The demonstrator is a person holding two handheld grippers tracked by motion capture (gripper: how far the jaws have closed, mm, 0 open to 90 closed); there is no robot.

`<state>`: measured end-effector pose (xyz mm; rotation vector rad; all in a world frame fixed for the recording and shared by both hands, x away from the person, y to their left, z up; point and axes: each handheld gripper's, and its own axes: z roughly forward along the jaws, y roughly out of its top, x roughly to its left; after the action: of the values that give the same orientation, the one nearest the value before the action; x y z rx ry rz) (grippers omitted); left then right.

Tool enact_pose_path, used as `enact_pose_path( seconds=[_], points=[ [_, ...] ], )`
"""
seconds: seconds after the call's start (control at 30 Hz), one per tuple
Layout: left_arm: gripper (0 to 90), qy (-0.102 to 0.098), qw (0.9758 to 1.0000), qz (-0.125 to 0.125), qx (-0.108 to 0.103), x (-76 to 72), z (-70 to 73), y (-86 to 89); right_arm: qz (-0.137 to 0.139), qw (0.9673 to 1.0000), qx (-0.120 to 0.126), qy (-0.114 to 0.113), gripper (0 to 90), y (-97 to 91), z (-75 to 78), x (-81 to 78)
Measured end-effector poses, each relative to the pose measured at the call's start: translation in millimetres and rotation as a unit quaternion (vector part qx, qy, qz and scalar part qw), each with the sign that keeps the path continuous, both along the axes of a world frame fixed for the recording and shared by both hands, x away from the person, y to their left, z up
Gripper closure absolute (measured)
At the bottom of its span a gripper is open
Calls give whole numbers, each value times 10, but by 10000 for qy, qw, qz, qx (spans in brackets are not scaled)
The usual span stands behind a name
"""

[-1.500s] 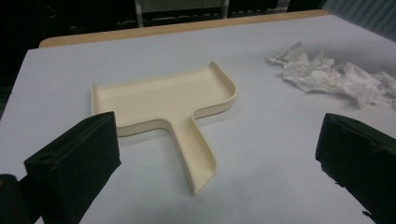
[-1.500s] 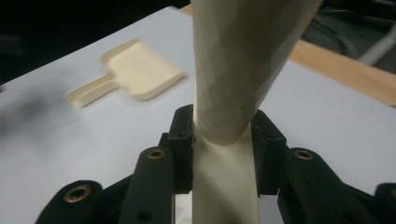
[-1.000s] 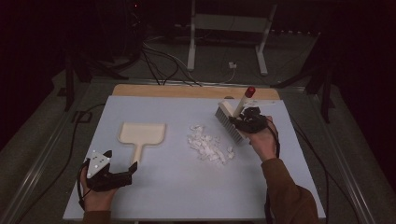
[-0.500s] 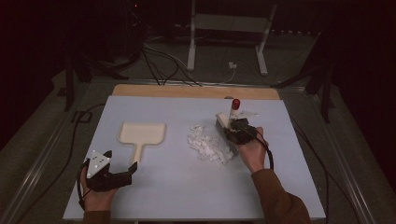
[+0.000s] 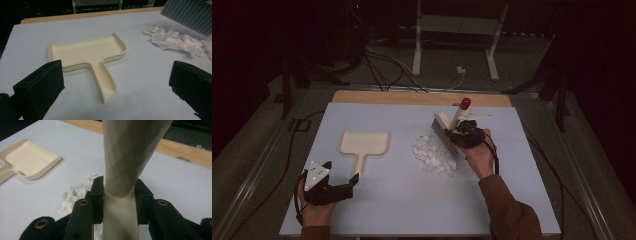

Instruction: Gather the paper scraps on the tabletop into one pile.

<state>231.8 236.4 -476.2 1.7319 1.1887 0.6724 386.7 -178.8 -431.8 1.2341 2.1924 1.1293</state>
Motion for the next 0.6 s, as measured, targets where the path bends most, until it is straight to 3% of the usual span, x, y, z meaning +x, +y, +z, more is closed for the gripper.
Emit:
enact_pose_path(
  seconds=[0.17, 0.37, 0.6],
  points=[
    [5, -2, 10000, 2, -16, -3, 4, 3, 320, 9978, -407, -406, 675, 33, -51, 143],
    [5, 1, 10000, -5, -18, -5, 4, 4, 603, 9939, -811, -445, 676, 141, -168, 234],
    [5, -11, 10000, 19, -59, -10, 7, 26, 942, 9884, -1011, -632, 676, 233, -233, 312]
  ],
)
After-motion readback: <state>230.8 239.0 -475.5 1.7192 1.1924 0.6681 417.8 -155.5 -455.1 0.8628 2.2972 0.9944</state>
